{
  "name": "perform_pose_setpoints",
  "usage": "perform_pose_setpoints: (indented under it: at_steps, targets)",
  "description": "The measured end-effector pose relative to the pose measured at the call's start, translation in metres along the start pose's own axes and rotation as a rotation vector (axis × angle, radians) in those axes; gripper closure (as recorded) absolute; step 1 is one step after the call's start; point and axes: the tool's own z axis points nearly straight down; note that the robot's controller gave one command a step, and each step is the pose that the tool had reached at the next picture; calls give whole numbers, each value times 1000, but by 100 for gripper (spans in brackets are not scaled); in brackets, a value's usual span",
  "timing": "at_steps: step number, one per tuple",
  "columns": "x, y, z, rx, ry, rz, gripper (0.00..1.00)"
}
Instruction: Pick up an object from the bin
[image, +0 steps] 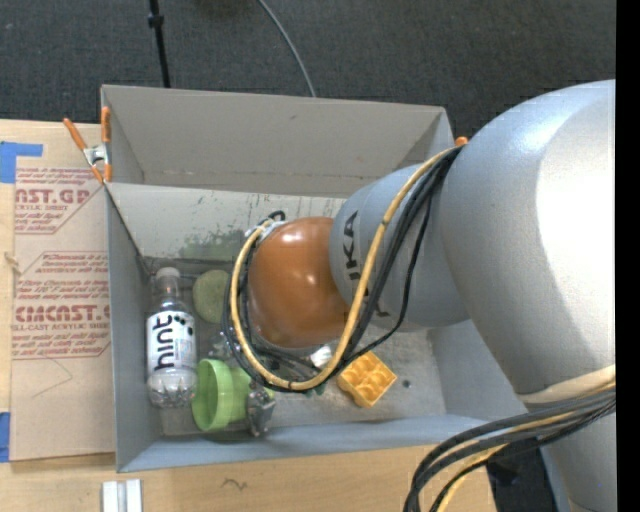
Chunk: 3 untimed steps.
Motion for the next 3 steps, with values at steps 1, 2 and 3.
perform_pose_setpoints:
  at_steps: [1, 2, 3]
  targets:
    - [1, 0, 7, -2, -15, -1, 100]
    - [1, 0, 7, -2, -15, 0, 100]
    - [3, 1, 5, -3, -10, -1, 100]
